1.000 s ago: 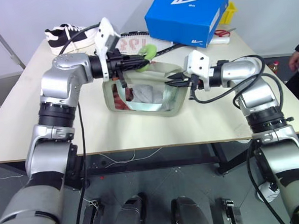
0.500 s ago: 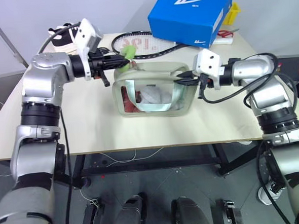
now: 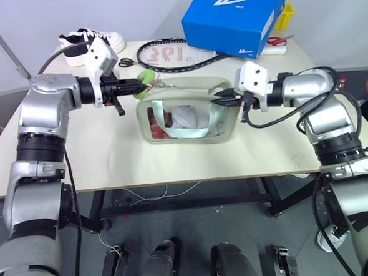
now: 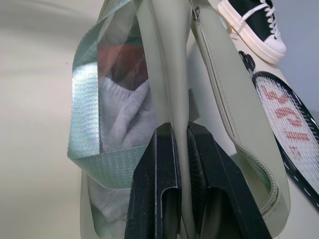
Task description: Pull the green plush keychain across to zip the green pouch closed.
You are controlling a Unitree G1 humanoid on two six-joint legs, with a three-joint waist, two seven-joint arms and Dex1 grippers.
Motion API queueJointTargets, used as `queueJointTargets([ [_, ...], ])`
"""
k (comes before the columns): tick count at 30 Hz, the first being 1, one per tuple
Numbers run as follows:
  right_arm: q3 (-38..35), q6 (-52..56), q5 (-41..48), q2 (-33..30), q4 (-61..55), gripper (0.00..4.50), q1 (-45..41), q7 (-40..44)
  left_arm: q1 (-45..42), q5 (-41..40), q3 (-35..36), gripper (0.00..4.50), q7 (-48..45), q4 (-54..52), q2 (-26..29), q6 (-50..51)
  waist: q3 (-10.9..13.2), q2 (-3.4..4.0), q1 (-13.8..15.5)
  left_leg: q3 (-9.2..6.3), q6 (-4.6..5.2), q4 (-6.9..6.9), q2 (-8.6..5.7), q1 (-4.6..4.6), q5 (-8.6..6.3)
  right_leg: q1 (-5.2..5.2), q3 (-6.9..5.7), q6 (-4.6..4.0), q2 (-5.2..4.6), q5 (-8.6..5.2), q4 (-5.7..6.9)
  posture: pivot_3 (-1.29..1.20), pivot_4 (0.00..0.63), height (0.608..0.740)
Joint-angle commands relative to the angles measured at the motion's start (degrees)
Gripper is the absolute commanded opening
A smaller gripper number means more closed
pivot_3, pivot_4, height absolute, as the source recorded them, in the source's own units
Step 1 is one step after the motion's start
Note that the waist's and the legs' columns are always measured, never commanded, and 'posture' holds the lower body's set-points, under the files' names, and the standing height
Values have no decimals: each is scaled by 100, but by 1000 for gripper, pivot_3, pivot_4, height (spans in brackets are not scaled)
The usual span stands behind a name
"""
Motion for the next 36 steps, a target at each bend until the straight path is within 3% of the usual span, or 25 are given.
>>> queueJointTargets([
  [1, -135, -87, 86, 29, -47, 0, -203, -33, -158, -107, 172, 1449, 124, -197, -133, -18, 0, 0, -2, 0, 0, 0, 0, 0, 0, 1, 0, 0, -1, 0, 0, 0, 150, 740],
  [7, -117, -143, 61, 82, 63, 0, -252, -29, -134, -281, 182, 4466, 39, -499, -248, 253, 0, 0, -33, 0, 1, -1, 1, 0, 1, -2, 1, 0, 0, 0, 1, 0, 150, 740],
  [13, -113, -168, 50, 66, 82, 0, -252, -11, -185, -276, 234, 4466, -262, -641, 178, 423, 0, 0, -51, 0, 1, -3, 3, 2, 1, -1, 1, 0, 2, 0, 1, 0, 150, 740],
  [16, -126, -176, 48, 51, 111, 0, -252, -9, -249, -205, 296, 4466, -511, -535, 728, 386, 0, 0, -55, 0, 1, -4, 3, 1, 1, -3, 1, 0, 2, 0, 1, 0, 150, 740],
  [21, -119, -219, 47, 63, 190, 0, -274, 6, 166, -363, 347, 4466, -703, -919, 1168, 647, 0, 1, -28, 0, -4, -6, 3, 5, -2, -2, 1, -1, 2, -1, 0, 0, 150, 740],
  [28, -79, -245, 25, 138, 246, 0, -342, 43, 1113, -395, 449, 4466, 93, -1419, 557, 707, 0, 1, -13, -6, -10, -2, 2, 7, -7, -4, 0, -1, -6, -1, -2, 0, 150, 740],
  [34, -72, -203, 19, 133, 167, 0, -311, 96, 1101, -300, 413, 4466, 551, -1272, 126, 570, 0, 1, -24, -3, -1, -4, 3, 2, 0, -2, 1, -1, -3, 0, 1, 0, 150, 740],
  [36, -75, -175, 18, 128, 122, 0, -295, 102, 1031, -336, 429, 3938, 600, -1170, 38, 543, 0, 1, -23, -4, -1, -4, 3, 6, -1, 2, 0, -1, -3, -1, 1, 0, 150, 740],
])
